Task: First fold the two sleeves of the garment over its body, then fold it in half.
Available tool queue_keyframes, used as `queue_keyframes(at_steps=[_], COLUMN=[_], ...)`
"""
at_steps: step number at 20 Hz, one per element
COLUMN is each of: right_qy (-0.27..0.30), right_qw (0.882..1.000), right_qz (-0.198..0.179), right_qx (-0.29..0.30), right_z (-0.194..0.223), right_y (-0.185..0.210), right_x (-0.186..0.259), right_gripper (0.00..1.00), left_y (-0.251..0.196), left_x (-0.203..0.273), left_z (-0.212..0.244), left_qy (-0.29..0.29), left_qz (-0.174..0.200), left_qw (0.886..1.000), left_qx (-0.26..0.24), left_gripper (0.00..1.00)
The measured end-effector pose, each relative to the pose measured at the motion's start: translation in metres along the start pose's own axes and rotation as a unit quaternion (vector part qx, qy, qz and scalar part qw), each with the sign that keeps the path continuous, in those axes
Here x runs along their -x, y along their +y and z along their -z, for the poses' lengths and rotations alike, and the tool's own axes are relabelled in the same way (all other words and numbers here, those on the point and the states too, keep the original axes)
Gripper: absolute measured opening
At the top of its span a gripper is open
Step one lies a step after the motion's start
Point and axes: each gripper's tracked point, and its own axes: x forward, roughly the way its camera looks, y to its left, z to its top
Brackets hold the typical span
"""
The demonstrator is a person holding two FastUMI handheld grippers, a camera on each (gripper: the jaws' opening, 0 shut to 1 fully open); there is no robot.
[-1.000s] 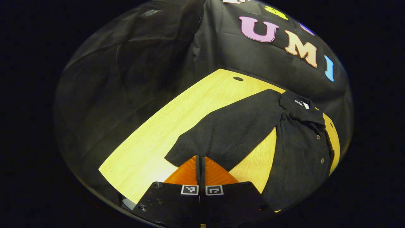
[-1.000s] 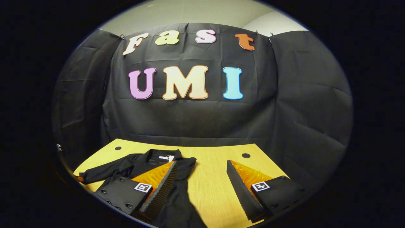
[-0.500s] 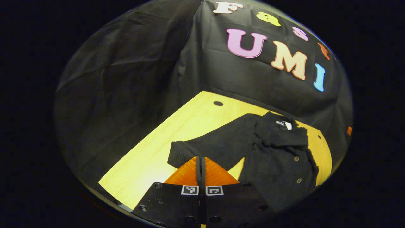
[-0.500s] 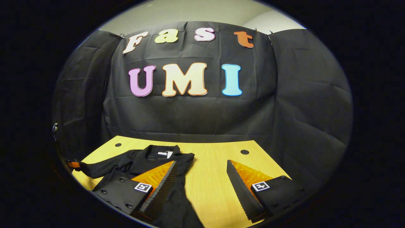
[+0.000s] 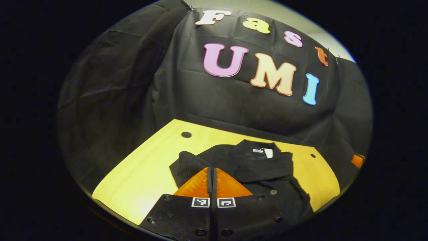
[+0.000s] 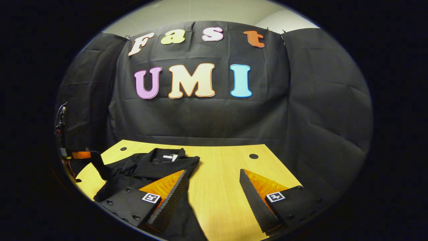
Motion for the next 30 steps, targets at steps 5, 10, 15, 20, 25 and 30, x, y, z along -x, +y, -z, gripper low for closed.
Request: queue_keyframes(at_steps=[5, 10, 15, 20, 25, 30], right_qy=[0.01, 0.017, 0.022, 0.028, 0.036, 0.04], right_qw=[1.0, 0.999, 0.999, 0.999, 0.998, 0.998], right_qz=[-0.003, -0.003, -0.003, -0.004, -0.005, -0.011], right_qx=[-0.023, -0.034, -0.043, -0.043, -0.05, -0.055], right_z=[0.013, 0.023, 0.029, 0.041, 0.054, 0.062], right_y=[-0.012, -0.029, -0.042, -0.046, -0.048, -0.046], right_x=[0.004, 0.006, 0.006, 0.006, 0.008, 0.006], right_gripper=[0.99, 0.99, 0.99, 0.98, 0.98, 0.98], left_y=[-0.078, -0.155, -0.214, -0.256, -0.285, -0.297], left_x=[-0.03, -0.063, -0.089, -0.113, -0.133, -0.149], left_z=[-0.021, -0.019, 0.0, 0.02, 0.046, 0.076], left_qy=[-0.013, -0.008, 0.014, 0.032, 0.057, 0.086], left_qz=[0.059, 0.114, 0.152, 0.177, 0.188, 0.19], left_qw=[0.998, 0.993, 0.988, 0.982, 0.978, 0.973], left_qx=[-0.006, -0.019, -0.037, -0.059, -0.076, -0.099], left_gripper=[0.0, 0.0, 0.0, 0.0, 0.0, 0.0])
